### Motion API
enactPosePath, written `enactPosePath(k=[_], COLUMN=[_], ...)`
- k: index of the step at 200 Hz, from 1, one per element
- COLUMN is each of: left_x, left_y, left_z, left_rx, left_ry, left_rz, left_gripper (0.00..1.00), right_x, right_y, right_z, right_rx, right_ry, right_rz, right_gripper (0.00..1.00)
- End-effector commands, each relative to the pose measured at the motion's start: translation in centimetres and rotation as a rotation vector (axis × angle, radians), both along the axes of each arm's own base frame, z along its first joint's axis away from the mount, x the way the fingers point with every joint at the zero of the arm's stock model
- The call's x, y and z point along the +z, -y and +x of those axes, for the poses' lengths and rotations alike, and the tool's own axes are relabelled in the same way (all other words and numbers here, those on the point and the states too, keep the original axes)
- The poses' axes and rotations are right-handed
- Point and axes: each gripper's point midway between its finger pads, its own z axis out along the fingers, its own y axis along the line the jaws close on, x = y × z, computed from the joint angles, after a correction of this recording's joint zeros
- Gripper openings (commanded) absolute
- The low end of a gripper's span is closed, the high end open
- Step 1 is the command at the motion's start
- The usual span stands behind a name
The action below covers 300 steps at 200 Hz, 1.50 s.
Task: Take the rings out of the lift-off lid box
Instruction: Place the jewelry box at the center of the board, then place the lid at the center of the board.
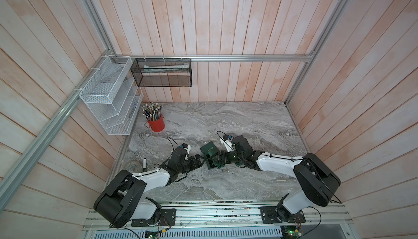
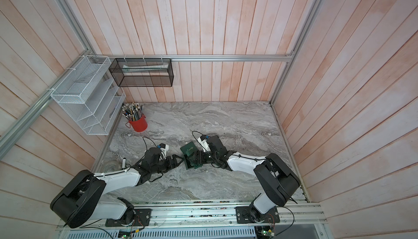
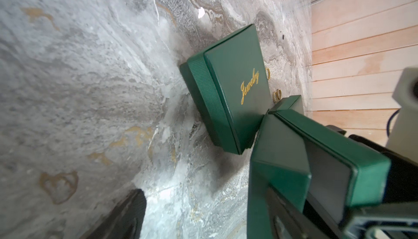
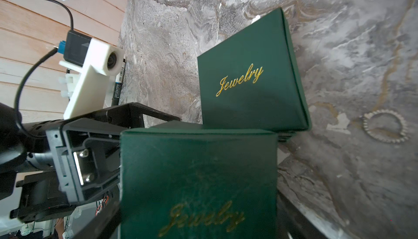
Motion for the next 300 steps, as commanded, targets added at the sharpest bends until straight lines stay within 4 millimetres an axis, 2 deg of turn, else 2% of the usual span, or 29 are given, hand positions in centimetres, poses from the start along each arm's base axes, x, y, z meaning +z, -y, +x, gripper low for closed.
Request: enactPosePath(k=[1,37,80,115,134,156,179,216,248,268,300], left_x=[-1.4,-1.2,-0.9,-0.3,-0.3,0.0,0.5,0.8,0.8,0.9,0.9], left_y=[0.3,0.5,-1.6,-1.9,-1.9,-2.0,-2.1,-2.2,-2.1,-2.0,-1.9], left_z=[-1.4,-2.4,-3.2,-2.8,-2.5,-2.4,-2.3,-2.0,-1.7,-1.5,-1.3], left_rx=[-0.023,-0.027,0.036,0.037,0.034,0.034,0.036,0.035,0.028,0.025,0.016], left_ry=[-0.079,-0.102,-0.085,-0.046,-0.041,-0.027,-0.007,0.007,0.013,0.021,0.028], left_rz=[-0.030,-0.079,-0.014,0.008,0.023,0.027,0.033,0.048,0.057,0.062,0.075], left_gripper=[0.83,0.81,0.81,0.81,0.83,0.84,0.85,0.87,0.87,0.88,0.90], right_x=[-0.2,-1.3,-1.9,-1.0,-0.5,-1.7,-3.0,-4.9,-7.1,-7.6,-8.2], right_y=[-0.7,-0.1,0.9,1.0,2.3,5.6,8.0,9.3,11.7,12.1,12.1], right_z=[-1.9,-2.2,-2.6,-2.3,-0.9,1.4,2.5,2.9,2.5,2.1,1.8], right_rx=[0.071,0.060,0.029,0.025,-0.041,-0.159,-0.221,-0.227,-0.253,-0.260,-0.255], right_ry=[-0.049,-0.072,-0.072,-0.055,-0.041,-0.053,-0.066,-0.071,-0.063,-0.048,-0.043], right_rz=[0.017,-0.039,-0.081,-0.063,-0.074,-0.180,-0.253,-0.416,-0.645,-0.694,-0.723], right_gripper=[0.69,0.67,0.67,0.67,0.67,0.67,0.67,0.68,0.69,0.70,0.79])
